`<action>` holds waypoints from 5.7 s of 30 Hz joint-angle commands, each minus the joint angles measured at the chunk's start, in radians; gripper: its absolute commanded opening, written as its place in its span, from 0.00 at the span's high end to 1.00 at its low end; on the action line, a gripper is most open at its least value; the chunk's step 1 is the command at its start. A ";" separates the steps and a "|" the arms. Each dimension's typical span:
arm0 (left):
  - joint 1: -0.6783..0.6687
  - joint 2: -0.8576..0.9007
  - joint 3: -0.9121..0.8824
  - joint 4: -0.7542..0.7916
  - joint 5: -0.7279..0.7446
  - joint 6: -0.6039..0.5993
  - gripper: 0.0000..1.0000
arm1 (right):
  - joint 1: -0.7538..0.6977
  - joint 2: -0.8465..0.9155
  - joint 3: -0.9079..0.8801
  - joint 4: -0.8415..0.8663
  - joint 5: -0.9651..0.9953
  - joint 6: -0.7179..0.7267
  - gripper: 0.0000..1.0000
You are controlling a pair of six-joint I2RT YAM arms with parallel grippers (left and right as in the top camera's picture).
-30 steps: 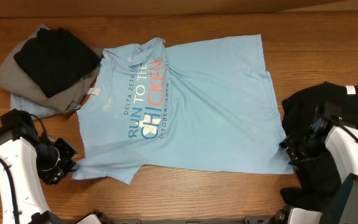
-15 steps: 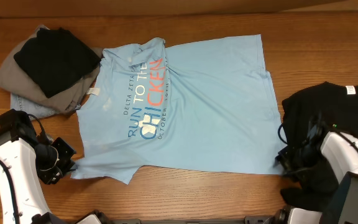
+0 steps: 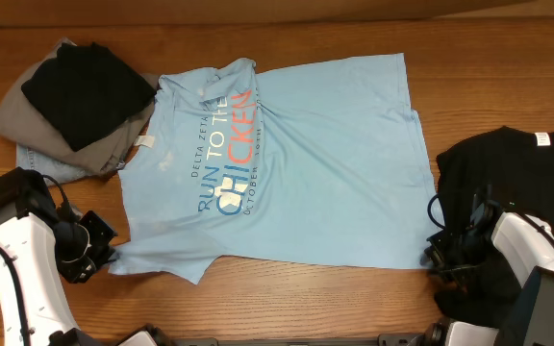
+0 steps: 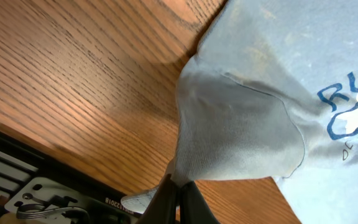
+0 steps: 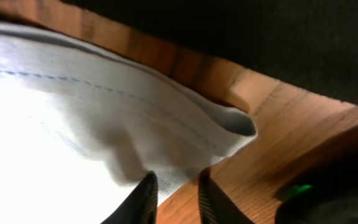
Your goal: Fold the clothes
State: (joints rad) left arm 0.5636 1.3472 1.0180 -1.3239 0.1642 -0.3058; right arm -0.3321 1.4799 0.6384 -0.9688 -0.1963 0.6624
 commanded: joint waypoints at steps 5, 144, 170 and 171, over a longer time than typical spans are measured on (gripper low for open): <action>0.006 -0.016 0.046 0.000 0.021 0.037 0.96 | 0.000 0.009 0.002 0.060 0.090 0.028 0.52; -0.392 0.226 0.195 0.362 -0.195 0.150 0.39 | 0.002 0.020 0.479 -0.010 -0.019 -0.246 0.50; -0.385 0.352 0.275 0.262 -0.138 0.157 0.48 | -0.084 0.354 0.478 0.254 -0.006 -0.270 0.57; -0.385 0.352 0.277 0.262 -0.138 0.157 0.47 | -0.083 0.367 0.478 0.252 0.033 -0.269 0.66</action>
State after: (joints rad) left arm 0.1665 1.7004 1.2587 -1.0580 0.0105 -0.1749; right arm -0.4187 1.8263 1.0950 -0.7212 -0.2012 0.3855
